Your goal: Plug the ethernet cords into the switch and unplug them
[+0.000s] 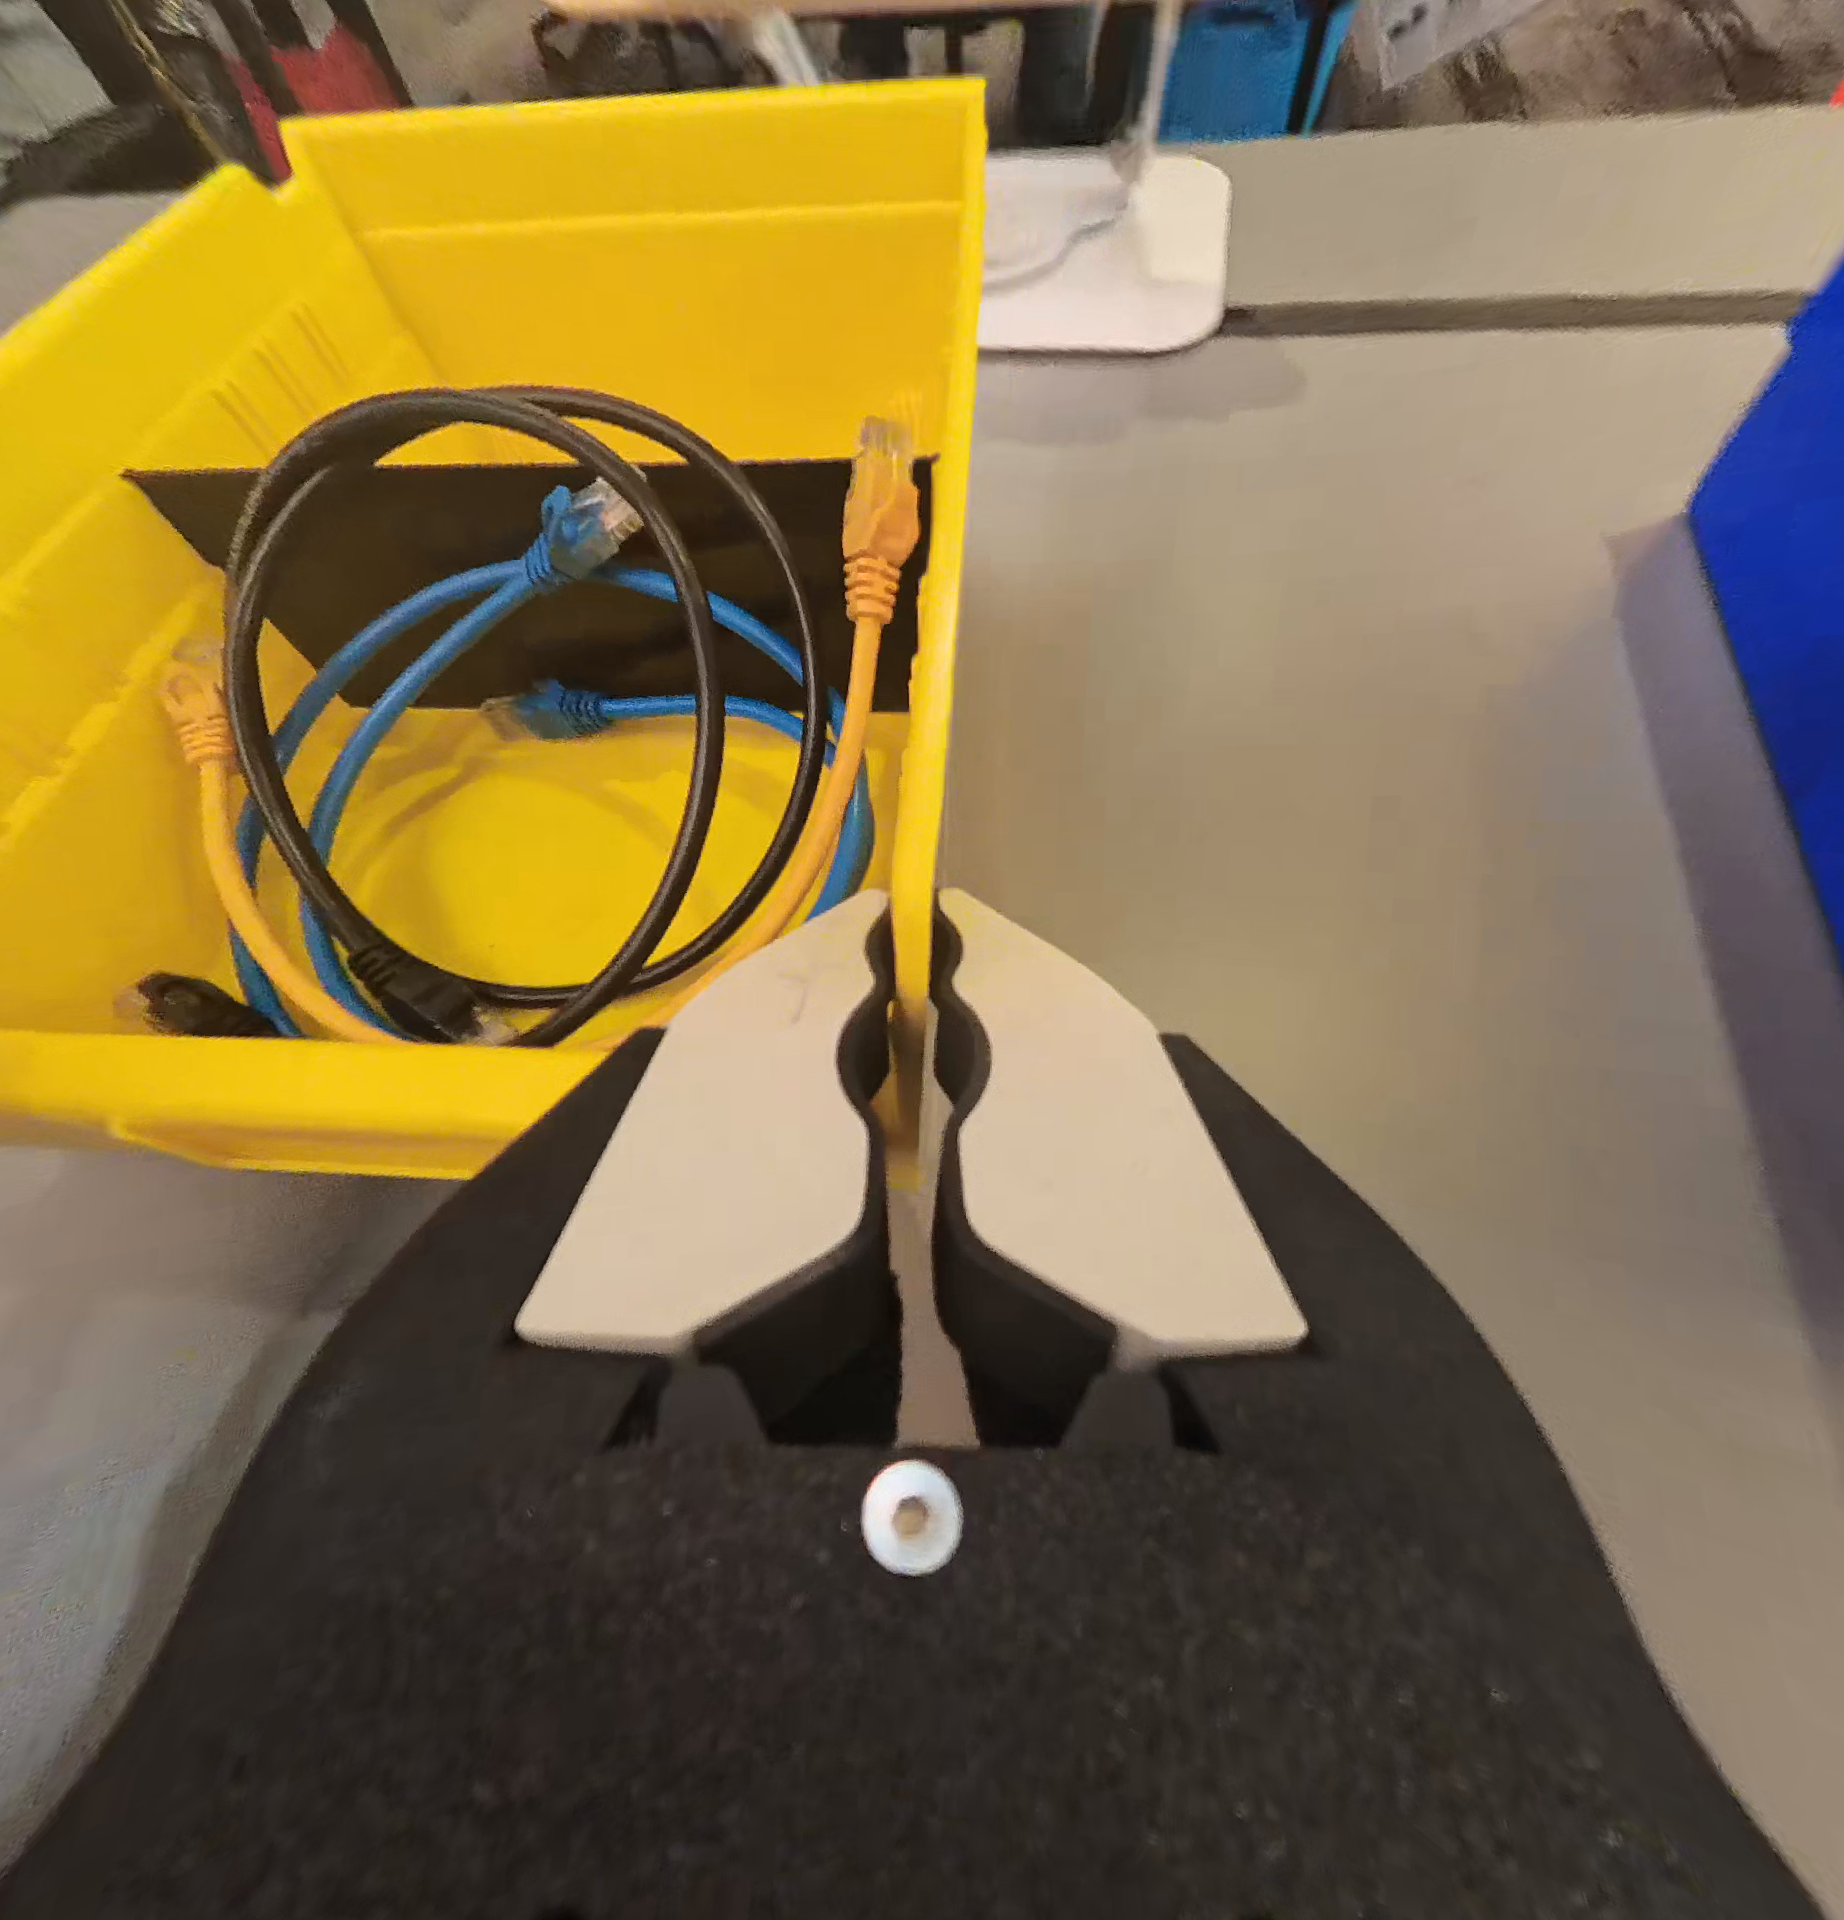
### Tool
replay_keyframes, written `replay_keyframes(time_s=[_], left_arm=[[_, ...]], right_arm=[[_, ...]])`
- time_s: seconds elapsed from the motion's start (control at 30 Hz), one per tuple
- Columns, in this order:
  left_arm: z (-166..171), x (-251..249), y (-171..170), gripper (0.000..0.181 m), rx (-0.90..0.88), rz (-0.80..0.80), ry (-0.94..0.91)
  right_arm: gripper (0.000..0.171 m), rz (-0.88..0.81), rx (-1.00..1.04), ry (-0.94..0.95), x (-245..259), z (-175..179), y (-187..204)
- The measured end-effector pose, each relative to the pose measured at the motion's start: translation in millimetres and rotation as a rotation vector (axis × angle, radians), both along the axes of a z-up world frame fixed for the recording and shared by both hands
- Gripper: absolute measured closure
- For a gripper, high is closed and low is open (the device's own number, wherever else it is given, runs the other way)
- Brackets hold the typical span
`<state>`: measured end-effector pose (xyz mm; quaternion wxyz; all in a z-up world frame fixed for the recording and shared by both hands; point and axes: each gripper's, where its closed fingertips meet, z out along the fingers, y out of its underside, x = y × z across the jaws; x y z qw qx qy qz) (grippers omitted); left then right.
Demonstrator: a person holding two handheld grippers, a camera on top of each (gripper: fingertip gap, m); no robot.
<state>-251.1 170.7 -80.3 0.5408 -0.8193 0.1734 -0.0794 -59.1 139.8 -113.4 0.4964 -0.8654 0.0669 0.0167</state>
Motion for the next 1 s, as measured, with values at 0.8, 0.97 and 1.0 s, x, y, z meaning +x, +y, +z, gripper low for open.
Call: replay_keyframes(time_s=[0.8,0.97,1.0], left_arm=[[-37.4,-205.7,34.5,0.164,-0.086,0.173,-0.089],[-9.8,-217.6,9.1,0.151,0.009,0.228,-0.145],[-6.0,-220.3,-0.1,0.152,0.036,0.244,-0.128]], right_arm=[[0.152,0.486,-0.011,0.120,-204.8,-14.1,11.2],[0.143,0.600,0.038,0.151,-125.8,10.9,-26.4],[0.141,0.595,0.050,0.130,-100.5,13.3,-30.7]])
